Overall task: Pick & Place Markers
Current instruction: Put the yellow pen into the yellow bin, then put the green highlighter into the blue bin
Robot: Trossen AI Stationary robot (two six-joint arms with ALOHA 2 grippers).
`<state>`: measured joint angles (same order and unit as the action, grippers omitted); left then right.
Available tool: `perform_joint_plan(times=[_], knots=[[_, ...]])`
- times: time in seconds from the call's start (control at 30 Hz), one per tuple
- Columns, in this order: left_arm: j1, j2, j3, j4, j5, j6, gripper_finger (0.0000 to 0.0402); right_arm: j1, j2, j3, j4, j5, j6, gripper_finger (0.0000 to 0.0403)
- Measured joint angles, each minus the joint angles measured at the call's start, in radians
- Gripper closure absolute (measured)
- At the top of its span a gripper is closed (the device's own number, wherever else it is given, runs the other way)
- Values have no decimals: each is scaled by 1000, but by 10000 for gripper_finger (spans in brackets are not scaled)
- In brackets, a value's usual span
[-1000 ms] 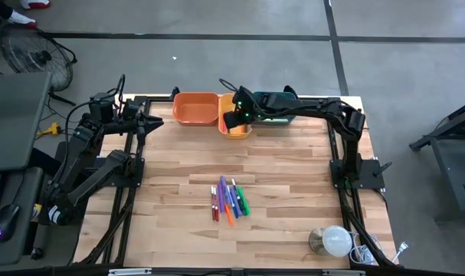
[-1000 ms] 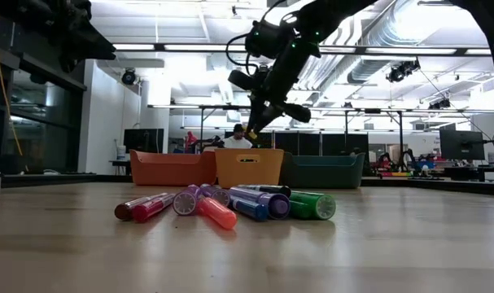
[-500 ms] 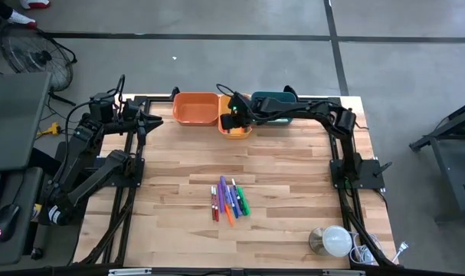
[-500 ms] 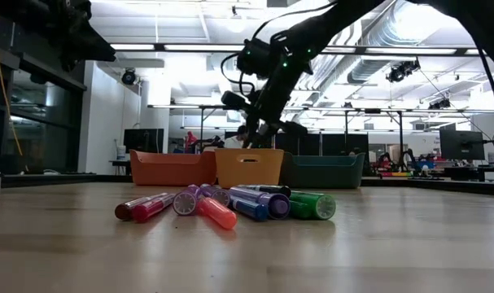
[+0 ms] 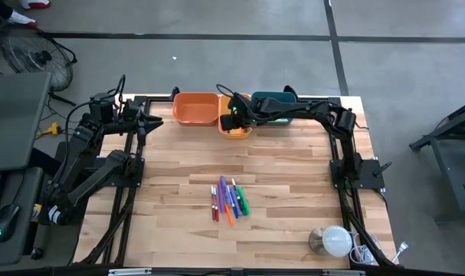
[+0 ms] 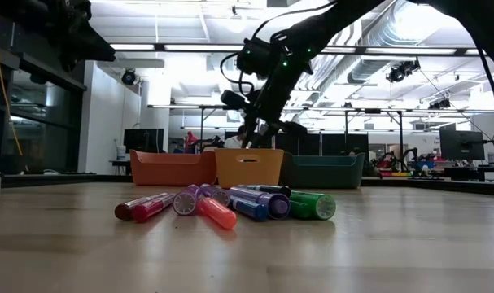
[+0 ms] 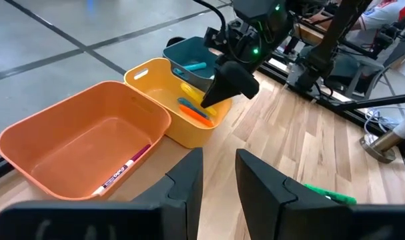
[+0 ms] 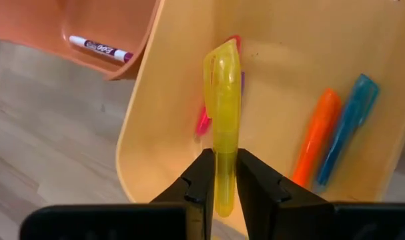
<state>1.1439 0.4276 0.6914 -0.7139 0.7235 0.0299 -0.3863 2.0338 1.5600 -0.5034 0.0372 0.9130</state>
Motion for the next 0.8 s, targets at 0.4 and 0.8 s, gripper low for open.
perform_joint_plan(times=[0.4,0.8], knots=[[0,0,0,0,13,-8,314,10,0,0,0,-6,-24,257],[1,0,0,-16,73,-8,314,36,-104,4,-56,56,-58,231]])
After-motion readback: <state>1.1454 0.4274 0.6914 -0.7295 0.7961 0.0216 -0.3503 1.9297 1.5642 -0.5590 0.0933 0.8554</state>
